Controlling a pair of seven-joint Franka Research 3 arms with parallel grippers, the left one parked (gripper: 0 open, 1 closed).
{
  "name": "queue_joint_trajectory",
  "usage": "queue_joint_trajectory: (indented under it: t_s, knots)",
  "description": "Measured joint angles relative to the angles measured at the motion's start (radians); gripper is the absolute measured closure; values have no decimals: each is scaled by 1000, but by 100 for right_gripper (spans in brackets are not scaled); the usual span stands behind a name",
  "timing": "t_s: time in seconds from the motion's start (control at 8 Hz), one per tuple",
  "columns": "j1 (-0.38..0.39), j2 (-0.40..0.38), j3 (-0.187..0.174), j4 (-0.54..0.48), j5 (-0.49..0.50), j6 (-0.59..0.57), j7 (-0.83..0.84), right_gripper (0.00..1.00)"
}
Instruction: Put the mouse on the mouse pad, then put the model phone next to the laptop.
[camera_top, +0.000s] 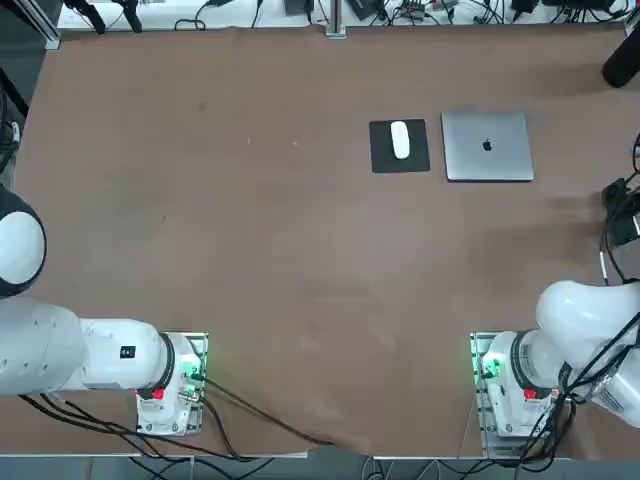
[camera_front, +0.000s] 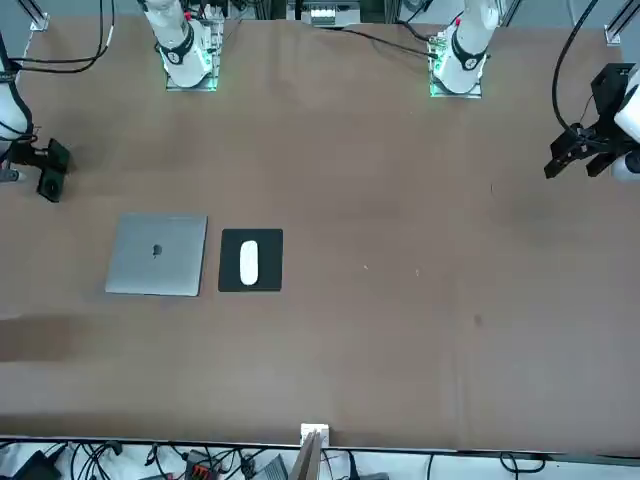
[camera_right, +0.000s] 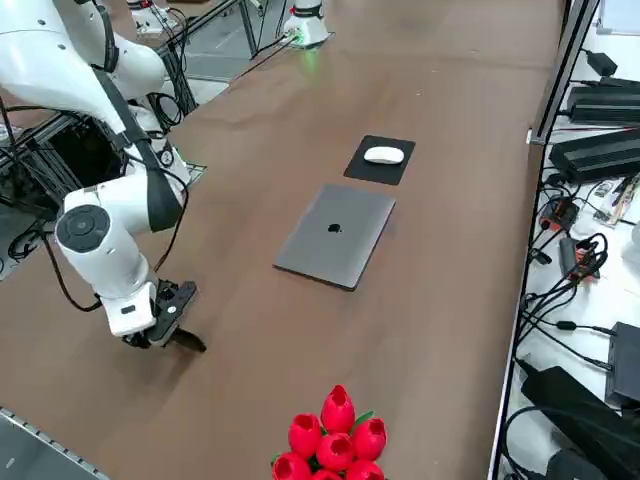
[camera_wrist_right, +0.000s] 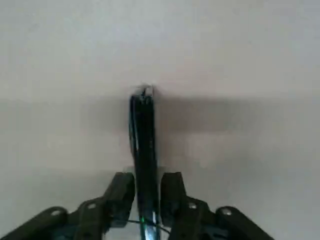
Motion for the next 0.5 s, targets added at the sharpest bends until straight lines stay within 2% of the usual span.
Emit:
queue_joint_trajectory:
  t_s: [0.12, 0.38, 0.5]
  knots:
    - [16, -2, 3, 9, 0, -3, -1, 84]
    - [40, -11, 25, 23, 0, -34, -1, 84]
    - [42, -26, 59, 46, 5, -99, -1, 84]
